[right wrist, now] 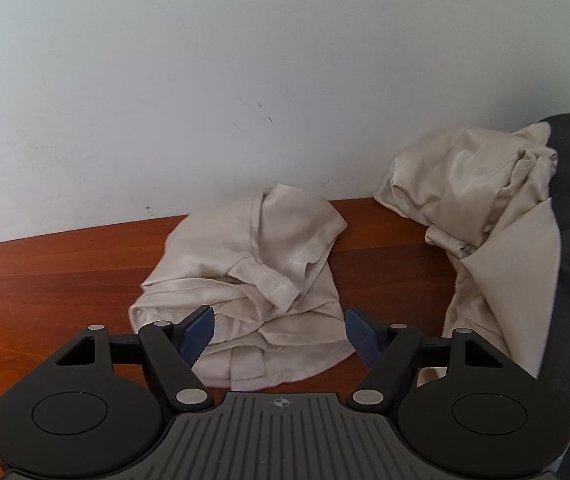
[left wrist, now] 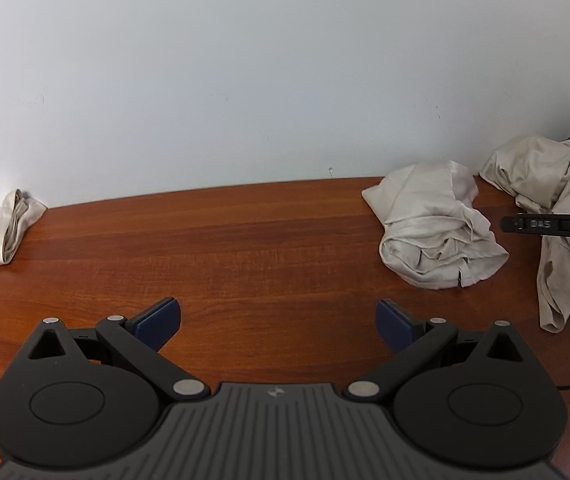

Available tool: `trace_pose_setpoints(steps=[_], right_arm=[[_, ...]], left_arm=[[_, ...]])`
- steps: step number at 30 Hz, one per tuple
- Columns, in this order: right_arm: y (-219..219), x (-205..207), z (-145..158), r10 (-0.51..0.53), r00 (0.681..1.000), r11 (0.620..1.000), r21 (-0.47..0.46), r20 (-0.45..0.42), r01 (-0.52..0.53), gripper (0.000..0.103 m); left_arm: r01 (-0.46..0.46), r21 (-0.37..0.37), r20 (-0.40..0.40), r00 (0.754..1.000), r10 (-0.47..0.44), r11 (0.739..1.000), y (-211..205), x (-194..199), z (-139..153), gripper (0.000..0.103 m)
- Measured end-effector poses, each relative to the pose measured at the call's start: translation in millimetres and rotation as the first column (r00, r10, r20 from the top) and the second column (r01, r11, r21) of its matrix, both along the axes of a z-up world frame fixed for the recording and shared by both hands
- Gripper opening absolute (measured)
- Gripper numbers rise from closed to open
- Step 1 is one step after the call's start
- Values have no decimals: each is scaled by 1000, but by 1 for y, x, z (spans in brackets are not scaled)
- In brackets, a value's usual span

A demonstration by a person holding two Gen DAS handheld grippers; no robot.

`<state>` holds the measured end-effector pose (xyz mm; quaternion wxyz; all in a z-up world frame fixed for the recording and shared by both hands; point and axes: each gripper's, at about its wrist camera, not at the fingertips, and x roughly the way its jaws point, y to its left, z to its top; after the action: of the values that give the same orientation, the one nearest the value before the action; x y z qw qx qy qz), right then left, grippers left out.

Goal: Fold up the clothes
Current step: 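Reach the right tool to the crumpled beige shirt and close on it, then lift the shirt with the right tool while the left tool grasps another edge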

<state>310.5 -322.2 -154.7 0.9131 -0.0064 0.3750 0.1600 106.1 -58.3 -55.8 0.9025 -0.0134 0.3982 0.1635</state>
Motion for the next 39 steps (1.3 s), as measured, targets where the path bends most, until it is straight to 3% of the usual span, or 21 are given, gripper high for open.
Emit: trace_pose_setpoints(steps=[6, 12, 14, 16, 21, 22, 23, 30, 39], right_arm=[[2, 39, -29, 11, 999, 1000, 29, -52, -9, 61], [4, 63, -46, 10, 995, 997, 82, -97, -2, 55], [6, 69, -50, 6, 993, 996, 92, -118, 4, 54], [10, 73, -53, 21, 991, 995, 96, -131, -8, 49], [18, 75, -53, 32, 989, 994, 110, -142, -16, 22], [18, 73, -51, 31, 990, 994, 111, -135, -16, 21], [19, 71, -49, 32, 991, 994, 112, -131, -18, 12], [22, 35, -22, 91, 989, 983, 169, -112, -71, 11], [31, -47, 9, 195, 973, 963, 212, -125, -166, 10]], left_arm=[[12, 6, -27, 1000, -12, 1000, -2, 12, -4, 103], [14, -23, -42, 999, -15, 1000, 1, 25, -8, 103], [12, -2, -47, 999, -12, 1000, 1, 29, -9, 103], [7, 1, -50, 999, -7, 1000, 3, 31, -11, 103], [0, -1, -58, 998, 0, 1000, 9, 34, -12, 103], [-1, 5, -64, 998, 2, 1000, 11, 34, -13, 103], [-3, 10, -70, 998, 4, 1000, 12, 34, -13, 103], [33, 9, -76, 997, -32, 999, 19, 32, -11, 103], [112, -48, -23, 993, -113, 993, 17, 23, -2, 103]])
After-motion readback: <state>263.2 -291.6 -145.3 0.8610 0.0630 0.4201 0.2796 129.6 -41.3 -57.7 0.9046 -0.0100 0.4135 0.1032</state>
